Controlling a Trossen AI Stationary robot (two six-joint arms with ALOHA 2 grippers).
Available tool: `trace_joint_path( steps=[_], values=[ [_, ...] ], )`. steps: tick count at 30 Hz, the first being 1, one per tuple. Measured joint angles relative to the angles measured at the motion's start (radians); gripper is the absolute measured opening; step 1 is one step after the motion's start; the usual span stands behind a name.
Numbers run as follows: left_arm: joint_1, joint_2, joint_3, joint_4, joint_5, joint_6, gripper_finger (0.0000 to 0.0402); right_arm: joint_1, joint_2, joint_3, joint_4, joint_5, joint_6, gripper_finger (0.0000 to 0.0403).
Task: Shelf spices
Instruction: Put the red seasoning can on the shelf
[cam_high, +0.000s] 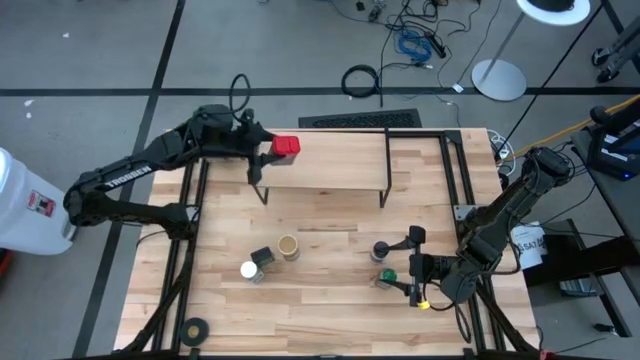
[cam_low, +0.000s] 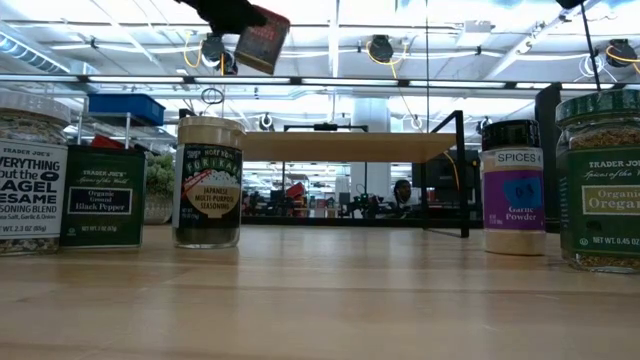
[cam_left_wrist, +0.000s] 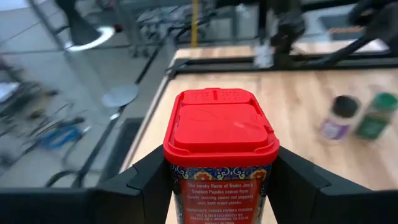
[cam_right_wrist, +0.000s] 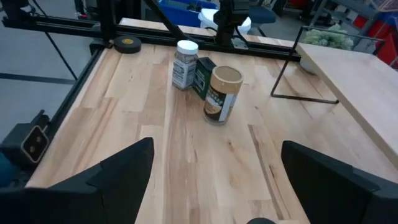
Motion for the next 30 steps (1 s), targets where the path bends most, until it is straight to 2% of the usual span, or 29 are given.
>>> trace_joint_path(
  steps=[3, 8, 14, 21, 26, 30],
  values=[
    [0.011, -0.015, -0.065, 0.031, 0.065, -0.014, 0.0215, 0.014, 0.0, 0.0, 0.005, 0.0, 0.013, 0.0341],
    [0.01, -0.05, -0.206, 0.129, 0.075, -0.026, 0.0215, 0.036, 0.0, 0.0, 0.019, 0.001, 0.015, 0.0341],
    [0.013, -0.097, -0.338, 0.324, 0.075, 0.003, 0.0215, 0.038, 0.0, 0.0, 0.018, 0.008, 0.013, 0.0341],
    [0.051, -0.101, -0.435, 0.465, 0.091, 0.051, 0.0215, 0.038, 0.0, 0.0, 0.018, 0.008, -0.005, 0.0341],
    [0.114, -0.101, -0.474, 0.5, 0.098, 0.052, 0.0215, 0.038, 0.0, 0.0, 0.018, 0.008, -0.01, 0.0341],
    [0.167, -0.101, -0.487, 0.505, 0.156, 0.052, 0.0215, 0.038, 0.0, 0.0, 0.018, 0.008, -0.01, 0.0341]
  ],
)
